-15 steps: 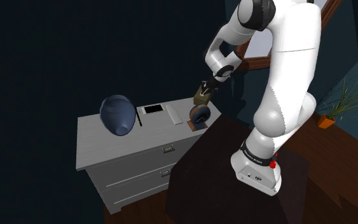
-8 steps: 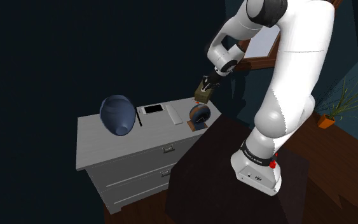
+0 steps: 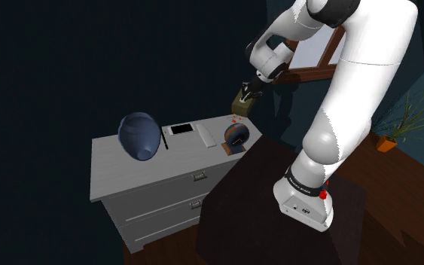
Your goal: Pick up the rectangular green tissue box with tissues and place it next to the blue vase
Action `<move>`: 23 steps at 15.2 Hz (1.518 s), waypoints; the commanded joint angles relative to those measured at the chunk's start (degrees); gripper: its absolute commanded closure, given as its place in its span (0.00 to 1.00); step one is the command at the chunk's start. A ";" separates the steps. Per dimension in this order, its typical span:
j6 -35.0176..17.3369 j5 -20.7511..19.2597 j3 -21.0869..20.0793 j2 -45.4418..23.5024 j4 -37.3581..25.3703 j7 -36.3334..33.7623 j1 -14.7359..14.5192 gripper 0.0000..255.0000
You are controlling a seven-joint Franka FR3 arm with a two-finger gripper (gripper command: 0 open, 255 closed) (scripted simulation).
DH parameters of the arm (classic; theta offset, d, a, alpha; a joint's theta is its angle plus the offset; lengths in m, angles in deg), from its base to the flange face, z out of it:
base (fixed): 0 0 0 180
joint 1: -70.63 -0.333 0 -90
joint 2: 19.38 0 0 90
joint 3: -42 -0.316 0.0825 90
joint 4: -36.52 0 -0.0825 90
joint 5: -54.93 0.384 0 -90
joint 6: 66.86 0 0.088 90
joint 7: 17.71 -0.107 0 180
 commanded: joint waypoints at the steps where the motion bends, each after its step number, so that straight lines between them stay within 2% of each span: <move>1: 0.38 -2.46 0.75 1.34 0.32 -2.11 -0.51 1.00; 11: 3.30 -16.48 3.95 9.20 1.38 -13.99 -2.31 1.00; 23: 9.16 -30.32 4.27 17.31 0.10 -25.96 -1.45 1.00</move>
